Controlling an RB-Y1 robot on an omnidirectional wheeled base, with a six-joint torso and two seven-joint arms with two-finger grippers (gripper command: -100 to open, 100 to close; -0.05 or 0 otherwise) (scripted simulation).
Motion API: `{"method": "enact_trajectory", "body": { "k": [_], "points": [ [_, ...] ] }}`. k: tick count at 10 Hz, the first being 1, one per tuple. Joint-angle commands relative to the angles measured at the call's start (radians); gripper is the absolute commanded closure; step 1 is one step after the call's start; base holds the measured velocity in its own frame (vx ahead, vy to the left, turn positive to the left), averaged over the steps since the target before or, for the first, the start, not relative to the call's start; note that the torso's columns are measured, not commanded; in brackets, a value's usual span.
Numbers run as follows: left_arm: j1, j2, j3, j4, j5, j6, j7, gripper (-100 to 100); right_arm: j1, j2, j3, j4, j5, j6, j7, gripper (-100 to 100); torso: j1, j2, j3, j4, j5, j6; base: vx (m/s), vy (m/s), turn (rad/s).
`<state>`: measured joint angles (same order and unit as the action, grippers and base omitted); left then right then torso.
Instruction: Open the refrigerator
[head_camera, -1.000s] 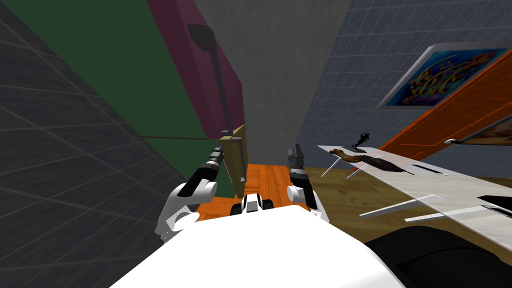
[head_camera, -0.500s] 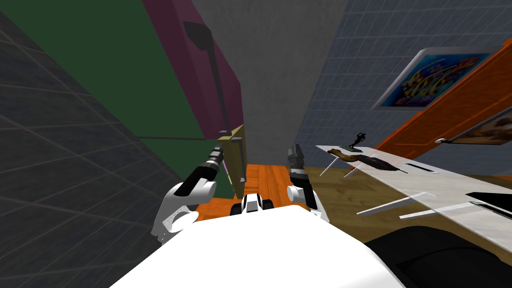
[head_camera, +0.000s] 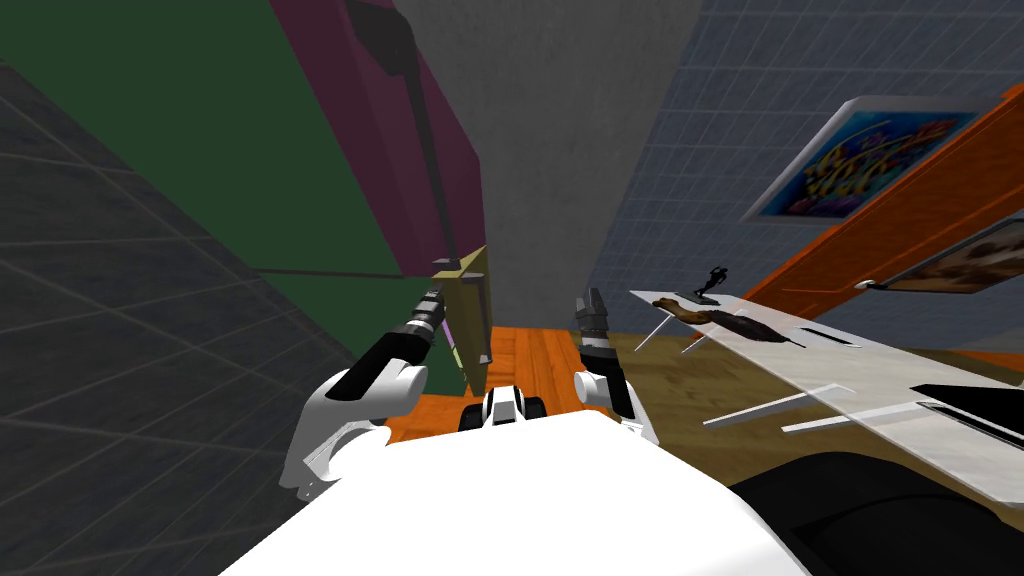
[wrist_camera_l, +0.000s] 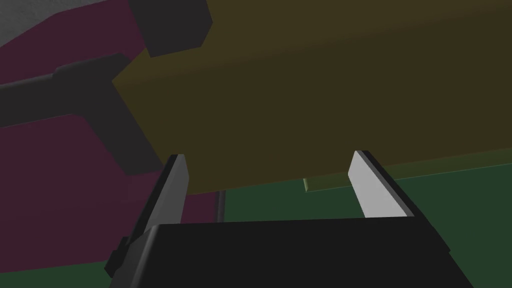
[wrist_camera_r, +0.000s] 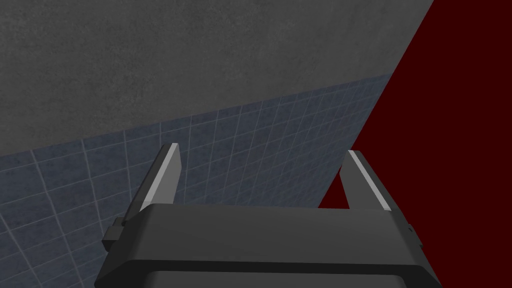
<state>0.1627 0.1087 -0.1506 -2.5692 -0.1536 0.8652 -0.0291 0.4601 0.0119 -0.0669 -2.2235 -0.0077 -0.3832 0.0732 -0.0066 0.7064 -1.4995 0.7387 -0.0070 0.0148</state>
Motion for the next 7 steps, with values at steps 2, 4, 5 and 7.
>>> {"method": "enact_trajectory", "body": {
  "k": [2, 4, 5, 7],
  "points": [
    [-0.018, 0.002, 0.001, -0.046, 0.0, -0.014, 0.0, -100, 0.0, 0.0, 0.0, 0.0, 0.0, 0.0, 0.0, 0, -0.003, 0.003, 0.002, 0.001, -0.001, 0.0, 0.007, -0.001, 0.014],
    [-0.018, 0.002, 0.001, -0.046, 0.0, -0.014, 0.0, -100, 0.0, 0.0, 0.0, 0.0, 0.0, 0.0, 0.0, 0, -0.006, 0.001, 0.0, 0.003, -0.003, 0.002, -0.002, -0.004, -0.002],
    [0.005, -0.002, -0.005, -0.024, -0.006, 0.013, 0.0, -100, 0.0, 0.0, 0.0, 0.0, 0.0, 0.0, 0.0, 0, -0.007, 0.003, 0.001, 0.003, -0.004, 0.001, -0.026, 0.005, 0.051],
    [0.008, -0.012, 0.0, -0.035, -0.009, 0.028, 0.008, 100, 0.0, 0.0, 0.0, 0.0, 0.0, 0.0, 0.0, 0, 0.003, 0.012, 0.01, -0.005, 0.004, -0.007, 0.015, 0.02, 0.036]
  ]
}}
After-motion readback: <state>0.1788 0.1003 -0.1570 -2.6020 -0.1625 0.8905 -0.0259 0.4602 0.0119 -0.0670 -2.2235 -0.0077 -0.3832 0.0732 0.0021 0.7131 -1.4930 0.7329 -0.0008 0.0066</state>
